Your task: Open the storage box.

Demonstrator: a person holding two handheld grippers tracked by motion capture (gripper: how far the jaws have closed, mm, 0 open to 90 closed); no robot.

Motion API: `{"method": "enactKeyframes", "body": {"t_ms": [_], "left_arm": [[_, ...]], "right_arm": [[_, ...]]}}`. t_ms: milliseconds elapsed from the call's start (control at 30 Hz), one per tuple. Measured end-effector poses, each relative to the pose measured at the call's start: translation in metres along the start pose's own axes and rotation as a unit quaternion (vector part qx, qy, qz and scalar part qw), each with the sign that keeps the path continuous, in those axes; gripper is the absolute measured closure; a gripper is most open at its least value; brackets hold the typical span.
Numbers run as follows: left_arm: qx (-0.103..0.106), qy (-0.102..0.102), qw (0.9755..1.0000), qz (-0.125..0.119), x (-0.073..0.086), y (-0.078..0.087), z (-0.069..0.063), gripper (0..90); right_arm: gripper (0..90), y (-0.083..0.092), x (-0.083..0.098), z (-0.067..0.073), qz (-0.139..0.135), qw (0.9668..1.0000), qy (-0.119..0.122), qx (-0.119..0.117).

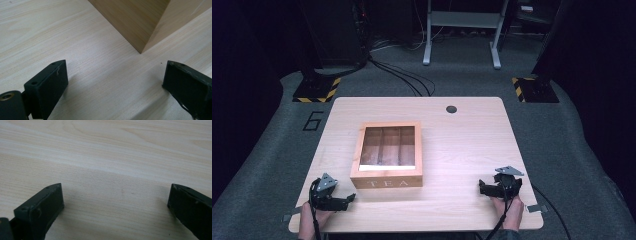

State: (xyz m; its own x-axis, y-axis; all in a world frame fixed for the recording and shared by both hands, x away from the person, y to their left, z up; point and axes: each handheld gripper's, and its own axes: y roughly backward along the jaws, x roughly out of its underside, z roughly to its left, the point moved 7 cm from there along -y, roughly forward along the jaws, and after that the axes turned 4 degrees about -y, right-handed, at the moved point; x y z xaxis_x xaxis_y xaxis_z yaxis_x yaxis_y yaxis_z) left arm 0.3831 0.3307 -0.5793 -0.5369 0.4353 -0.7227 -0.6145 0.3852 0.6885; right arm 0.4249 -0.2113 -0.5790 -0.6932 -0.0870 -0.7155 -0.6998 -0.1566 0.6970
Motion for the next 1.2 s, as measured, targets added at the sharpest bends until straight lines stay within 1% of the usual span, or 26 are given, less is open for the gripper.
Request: {"method": "enactKeyframes", "body": {"t_ms": [67, 200, 233, 267, 400, 433, 533, 567, 633, 700, 733, 800, 833, 900, 933, 967, 1000, 1133, 1167, 1200], "left_arm": [[0.0, 0.002, 1.0, 0.001, 0.0, 0.0, 0.0, 4.9], [0.002, -0.002, 1.0, 0.004, 0.0, -0.001, 0.0, 3.4], [0.002, 0.0, 1.0, 0.004, 0.0, -0.001, -0.001, 2.7], [0.002, 0.001, 1.0, 0.004, 0.0, -0.001, -0.001, 2.2], [0.004, 0.0, 1.0, 0.007, 0.0, -0.002, -0.001, 0.3], [0.007, -0.001, 1.0, 0.007, -0.001, -0.002, -0.001, 0.0], [0.011, 0.002, 0.9999, -0.007, -0.004, 0.0, -0.002, 0.0], [0.012, 0.003, 0.9998, -0.016, -0.007, 0.001, -0.002, 0.0], [0.025, 0.009, 0.9991, -0.034, -0.014, 0.005, -0.003, 0.0], [0.035, 0.01, 0.9982, -0.047, -0.021, 0.007, -0.004, 0.0], [0.034, 0.009, 0.9979, -0.054, -0.024, 0.008, -0.004, 0.2], [0.044, 0.009, 0.9971, -0.062, -0.03, 0.009, -0.005, 0.7], [0.044, 0.01, 0.9966, -0.069, -0.033, 0.009, -0.005, 1.0], [0.051, 0.006, 0.9961, -0.071, -0.036, 0.01, -0.005, 3.2], [0.054, 0.013, 0.9955, -0.077, -0.039, 0.01, -0.006, 3.1], [0.057, 0.014, 0.9949, -0.082, -0.041, 0.01, -0.007, 3.3], [0.055, 0.014, 0.9947, -0.086, -0.042, 0.01, -0.007, 3.4], [0.059, 0.006, 0.9939, -0.093, -0.048, 0.01, -0.007, 3.7], [0.065, 0.005, 0.9936, -0.092, -0.05, 0.01, -0.009, 4.2], [0.065, 0.002, 0.9935, -0.093, -0.051, 0.011, -0.009, 5.0]], "right_arm": [[0.0, 0.0, 0.0, 0.0, -0.001, 1.0, 0.0, -0.001], [0.0, 0.0, 0.0, 0.002, 0.001, 1.0, -0.003, -0.002], [0.0, 0.0, 0.0, 0.001, 0.0, 1.0, 0.003, -0.004], [0.0, 0.0, 0.0, 0.002, 0.0, 1.0, 0.001, -0.004], [0.0, 0.0, 0.0, 0.002, 0.0, 1.0, 0.005, -0.004], [0.0, 0.0, 0.0, 0.002, 0.0, 1.0, 0.005, -0.005], [0.0, 0.0, 0.0, 0.002, 0.0, 1.0, 0.004, -0.005], [0.0, -0.001, 0.0, 0.002, 0.0, 1.0, 0.004, -0.005], [0.0, -0.001, -0.001, 0.002, -0.002, 1.0, 0.0, -0.005], [0.0, -0.001, -0.001, 0.002, -0.001, 1.0, 0.001, -0.005], [0.0, -0.001, -0.001, 0.002, -0.001, 1.0, 0.0, -0.005], [0.0, -0.001, -0.001, 0.002, -0.001, 1.0, 0.0, -0.005], [0.0, -0.001, -0.001, 0.002, -0.001, 1.0, 0.0, -0.005], [0.0, -0.001, -0.001, 0.002, -0.001, 1.0, 0.0, -0.005], [0.0, -0.001, -0.001, 0.002, -0.001, 1.0, 0.0, -0.005], [0.0, -0.001, -0.001, 0.002, -0.001, 1.0, 0.0, -0.005], [0.0, -0.001, -0.001, 0.002, -0.001, 1.0, 0.0, -0.005], [0.0, -0.001, -0.001, 0.002, -0.001, 1.0, 0.0, -0.005], [0.0, -0.001, -0.001, 0.002, -0.001, 1.0, 0.0, -0.005], [0.0, -0.001, -0.001, 0.002, -0.001, 1.0, 0.0, -0.005]]}}
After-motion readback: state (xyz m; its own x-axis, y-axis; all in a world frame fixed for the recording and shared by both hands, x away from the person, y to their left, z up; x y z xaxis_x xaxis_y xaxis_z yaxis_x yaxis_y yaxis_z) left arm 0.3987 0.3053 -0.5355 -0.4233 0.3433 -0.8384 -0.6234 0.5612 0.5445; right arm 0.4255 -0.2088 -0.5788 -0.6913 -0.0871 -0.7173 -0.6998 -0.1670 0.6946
